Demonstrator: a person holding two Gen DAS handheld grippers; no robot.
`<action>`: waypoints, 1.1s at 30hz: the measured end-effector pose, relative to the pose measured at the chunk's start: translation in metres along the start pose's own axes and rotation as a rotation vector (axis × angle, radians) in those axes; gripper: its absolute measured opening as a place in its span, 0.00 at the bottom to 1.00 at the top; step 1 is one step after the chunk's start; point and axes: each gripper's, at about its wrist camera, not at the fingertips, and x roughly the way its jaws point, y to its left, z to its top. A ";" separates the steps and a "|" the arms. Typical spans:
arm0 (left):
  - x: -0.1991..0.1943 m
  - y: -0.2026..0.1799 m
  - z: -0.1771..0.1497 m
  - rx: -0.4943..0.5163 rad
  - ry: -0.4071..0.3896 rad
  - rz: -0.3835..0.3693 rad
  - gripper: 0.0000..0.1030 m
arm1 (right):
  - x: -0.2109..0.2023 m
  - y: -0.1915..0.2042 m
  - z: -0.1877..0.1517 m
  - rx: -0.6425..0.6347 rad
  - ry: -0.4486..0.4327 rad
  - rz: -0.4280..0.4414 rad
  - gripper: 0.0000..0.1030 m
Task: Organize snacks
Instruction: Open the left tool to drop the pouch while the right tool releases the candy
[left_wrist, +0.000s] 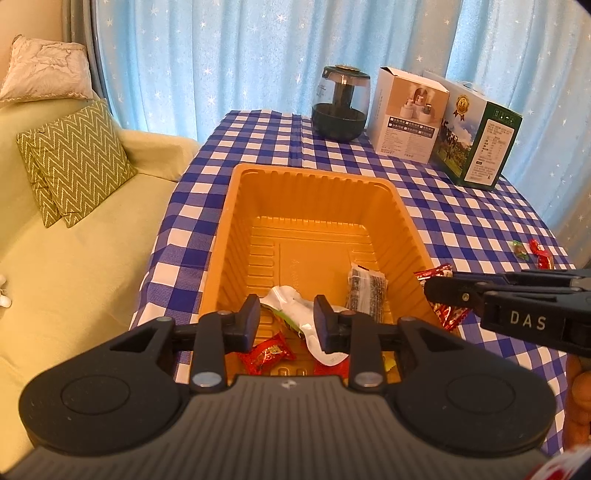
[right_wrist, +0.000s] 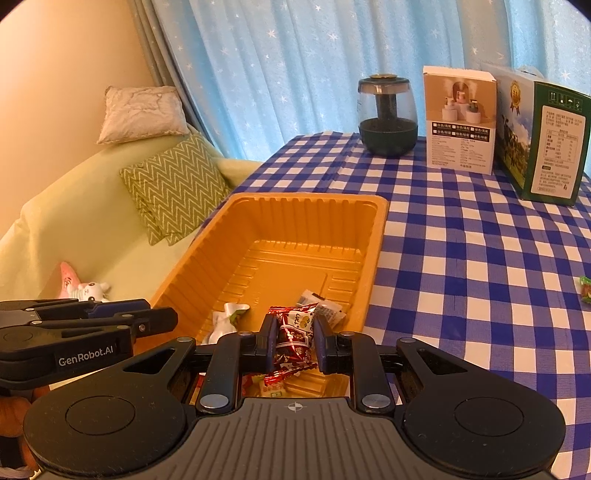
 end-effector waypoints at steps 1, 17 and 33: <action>-0.001 0.000 0.000 0.000 -0.001 0.000 0.27 | 0.000 0.000 0.000 0.001 -0.001 0.001 0.21; -0.008 0.005 -0.001 -0.014 -0.010 0.012 0.29 | -0.003 -0.015 0.004 0.107 -0.005 0.023 0.21; -0.047 -0.025 -0.001 -0.003 -0.032 -0.007 0.60 | -0.068 -0.029 -0.008 0.155 -0.044 -0.052 0.21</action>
